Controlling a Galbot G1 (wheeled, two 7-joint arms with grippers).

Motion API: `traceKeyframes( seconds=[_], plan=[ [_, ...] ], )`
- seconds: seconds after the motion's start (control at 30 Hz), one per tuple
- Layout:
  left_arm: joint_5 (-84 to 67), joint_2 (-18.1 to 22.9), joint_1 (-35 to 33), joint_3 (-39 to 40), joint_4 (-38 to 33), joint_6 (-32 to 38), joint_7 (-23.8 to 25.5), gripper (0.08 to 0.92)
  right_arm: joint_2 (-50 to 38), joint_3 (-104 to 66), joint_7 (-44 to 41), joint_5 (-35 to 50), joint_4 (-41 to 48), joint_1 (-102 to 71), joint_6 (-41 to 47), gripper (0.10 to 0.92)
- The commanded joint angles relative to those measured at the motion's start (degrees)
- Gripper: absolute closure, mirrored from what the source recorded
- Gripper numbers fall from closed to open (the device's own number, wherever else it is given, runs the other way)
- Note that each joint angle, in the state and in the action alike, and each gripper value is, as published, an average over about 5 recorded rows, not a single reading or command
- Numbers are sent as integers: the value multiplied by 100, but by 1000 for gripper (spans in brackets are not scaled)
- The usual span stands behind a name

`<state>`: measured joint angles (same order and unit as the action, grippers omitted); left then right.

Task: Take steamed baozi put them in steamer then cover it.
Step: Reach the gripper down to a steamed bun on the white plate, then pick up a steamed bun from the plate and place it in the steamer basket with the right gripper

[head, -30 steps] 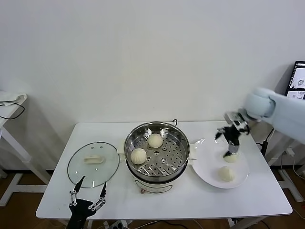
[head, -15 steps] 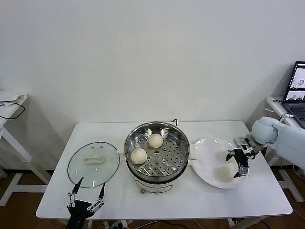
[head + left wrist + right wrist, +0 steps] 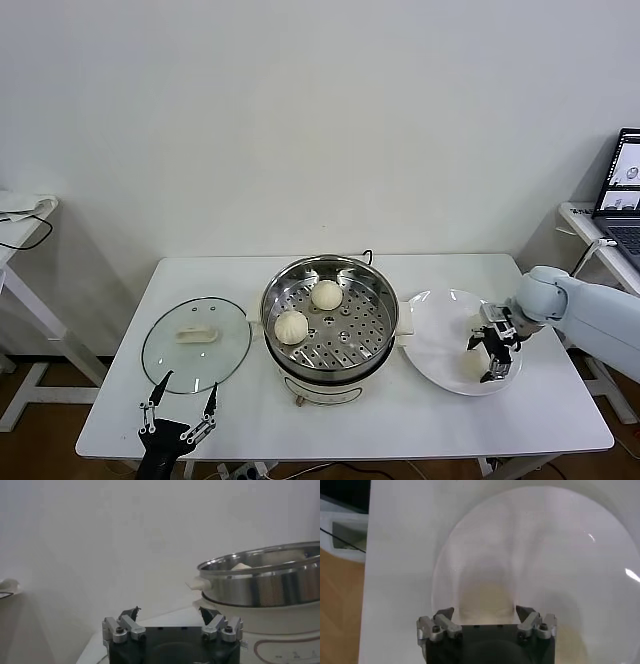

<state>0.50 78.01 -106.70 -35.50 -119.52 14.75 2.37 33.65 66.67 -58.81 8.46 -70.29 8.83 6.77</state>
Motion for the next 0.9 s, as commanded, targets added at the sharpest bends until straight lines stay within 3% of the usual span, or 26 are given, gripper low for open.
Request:
traceKeyframes(
  seconds=[0.03, 0.2, 0.33, 0.53, 0.9],
  plan=[
    [-7, -6, 4, -4, 14, 13, 5, 177, -11, -15, 140, -30, -89, 40, -22, 354],
    [-14, -22, 23, 5, 10, 11, 5, 177, -117, 230, 27, 13, -514, 752, -196, 377],
    [-20, -36, 29, 32, 6, 3, 4, 177, 20, 420, -304, -287, -798, 1744, -983, 382],
    [-20, -50, 27, 69, -3, -9, 3, 177, 778, 1048, -553, -615, -1185, 3580, -2621, 380],
    [-19, -62, 1, 83, -54, 0, 6, 177, 2115, 1057, -455, -855, -2232, 4165, -3767, 372]
  ],
)
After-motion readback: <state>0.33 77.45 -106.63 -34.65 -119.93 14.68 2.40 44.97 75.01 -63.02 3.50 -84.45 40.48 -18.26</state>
